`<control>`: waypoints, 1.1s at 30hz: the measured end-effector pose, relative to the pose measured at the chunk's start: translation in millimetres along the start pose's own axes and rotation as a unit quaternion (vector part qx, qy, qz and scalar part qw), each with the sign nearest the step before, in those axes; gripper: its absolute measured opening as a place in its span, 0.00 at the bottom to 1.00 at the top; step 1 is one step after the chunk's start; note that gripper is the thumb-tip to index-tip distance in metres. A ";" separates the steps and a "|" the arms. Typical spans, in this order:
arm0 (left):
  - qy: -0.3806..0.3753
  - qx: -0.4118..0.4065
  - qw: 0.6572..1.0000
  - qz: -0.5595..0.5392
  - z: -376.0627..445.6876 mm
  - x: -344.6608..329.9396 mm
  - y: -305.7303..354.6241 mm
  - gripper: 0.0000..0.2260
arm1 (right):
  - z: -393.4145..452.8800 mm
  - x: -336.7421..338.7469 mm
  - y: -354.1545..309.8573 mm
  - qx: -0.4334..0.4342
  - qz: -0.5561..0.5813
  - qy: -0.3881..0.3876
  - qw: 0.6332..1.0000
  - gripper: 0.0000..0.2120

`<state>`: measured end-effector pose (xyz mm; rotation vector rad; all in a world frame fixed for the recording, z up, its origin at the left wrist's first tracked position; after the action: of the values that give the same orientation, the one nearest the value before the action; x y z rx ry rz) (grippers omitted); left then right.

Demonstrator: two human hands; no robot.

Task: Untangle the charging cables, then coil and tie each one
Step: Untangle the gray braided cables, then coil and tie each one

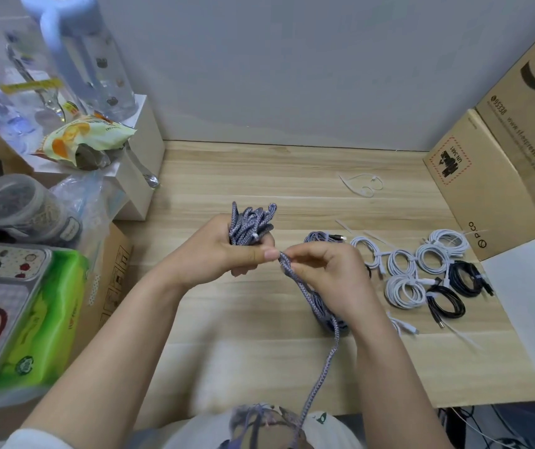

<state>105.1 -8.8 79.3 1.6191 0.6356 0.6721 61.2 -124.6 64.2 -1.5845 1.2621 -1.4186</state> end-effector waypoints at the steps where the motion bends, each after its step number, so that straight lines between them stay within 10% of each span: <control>1: 0.011 -0.010 1.000 -0.009 0.3 -0.2 2.5 0.06 | 0.3 -6.8 -0.3 0.005 0.004 -0.013 1.000 0.15; 5: 0.077 -0.030 0.996 -0.016 0.4 7.9 5.4 0.08 | -3.0 -32.9 -4.1 0.023 0.061 -0.094 0.993 0.14; 9: 0.206 -0.040 0.978 -0.003 0.4 38.6 0.5 0.11 | -15.3 -55.5 -11.6 0.071 0.040 -0.193 0.978 0.35; 12: 0.220 -0.034 0.973 0.063 3.3 43.9 -2.2 0.10 | -21.1 -64.7 -20.2 0.086 0.080 -0.205 0.972 0.28; 19: 0.158 -0.019 0.969 0.187 0.4 43.3 -15.0 0.04 | -14.5 -21.0 -39.2 0.058 0.150 -0.070 0.985 0.09; 24: 0.070 -0.023 0.994 0.083 -6.1 31.1 -1.5 0.04 | -1.7 29.0 -16.0 -0.007 0.165 0.077 0.983 0.07; 33: 0.145 -0.073 0.986 -0.044 -3.7 36.4 13.3 0.05 | 2.9 -61.5 17.3 -0.071 0.080 -0.173 0.979 0.13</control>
<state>127.7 18.3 95.8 1.3612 0.8445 0.8771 63.3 -72.7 26.9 -1.6937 1.2664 -0.9215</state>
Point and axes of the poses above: each hand's wrist, its own z-axis towards the middle knuckle, its own x-axis out of the back of the hand, y = z × x, the point moved 10 cm from there along z, towards the middle knuckle, and after that the axes turned 1 degree about -x, right-handed, at the moved point
